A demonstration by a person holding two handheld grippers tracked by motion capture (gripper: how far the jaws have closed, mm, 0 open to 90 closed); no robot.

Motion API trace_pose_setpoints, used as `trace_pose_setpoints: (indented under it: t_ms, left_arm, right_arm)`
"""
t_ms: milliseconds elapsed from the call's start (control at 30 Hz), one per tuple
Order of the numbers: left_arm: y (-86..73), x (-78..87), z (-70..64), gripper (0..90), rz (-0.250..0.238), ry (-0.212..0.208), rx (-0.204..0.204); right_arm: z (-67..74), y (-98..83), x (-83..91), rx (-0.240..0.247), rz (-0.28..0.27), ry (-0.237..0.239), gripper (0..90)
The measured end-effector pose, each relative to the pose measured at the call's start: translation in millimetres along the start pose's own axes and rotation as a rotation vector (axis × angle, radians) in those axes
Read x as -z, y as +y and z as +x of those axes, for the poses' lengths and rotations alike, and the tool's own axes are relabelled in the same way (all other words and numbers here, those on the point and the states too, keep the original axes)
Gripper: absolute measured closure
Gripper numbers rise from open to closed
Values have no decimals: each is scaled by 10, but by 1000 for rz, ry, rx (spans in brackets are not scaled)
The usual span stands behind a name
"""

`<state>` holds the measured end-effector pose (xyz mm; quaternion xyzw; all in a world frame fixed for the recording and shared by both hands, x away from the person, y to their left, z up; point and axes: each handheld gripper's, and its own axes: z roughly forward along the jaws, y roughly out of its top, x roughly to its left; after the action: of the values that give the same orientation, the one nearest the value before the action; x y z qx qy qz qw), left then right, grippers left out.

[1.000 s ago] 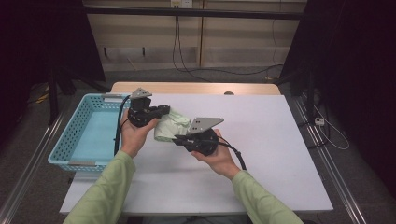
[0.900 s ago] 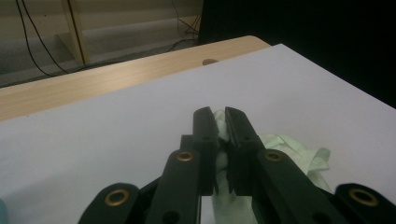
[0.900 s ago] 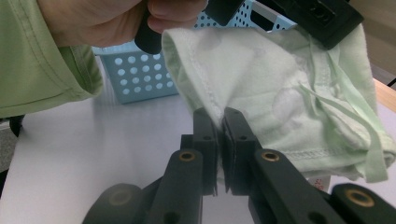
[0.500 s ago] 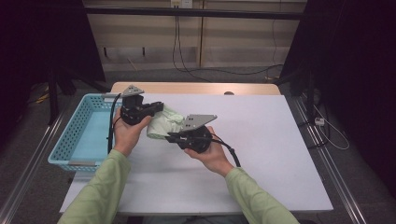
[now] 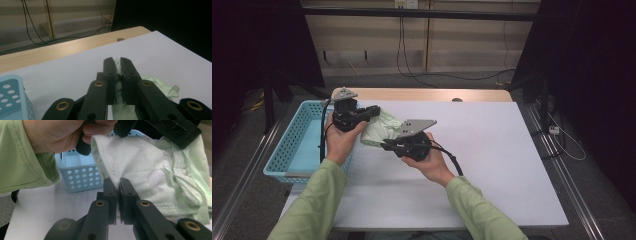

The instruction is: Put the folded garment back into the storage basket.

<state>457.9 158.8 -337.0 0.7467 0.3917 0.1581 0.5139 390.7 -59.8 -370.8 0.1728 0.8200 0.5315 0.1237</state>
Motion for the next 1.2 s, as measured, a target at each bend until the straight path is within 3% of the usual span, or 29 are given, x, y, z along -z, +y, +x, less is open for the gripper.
trace_pose_setpoints:
  t_ms: [1200]
  left_arm:
    - [5,363,396,843,-16,88,24]
  right_arm:
    - [0,265,-465,19,-10,67,862]
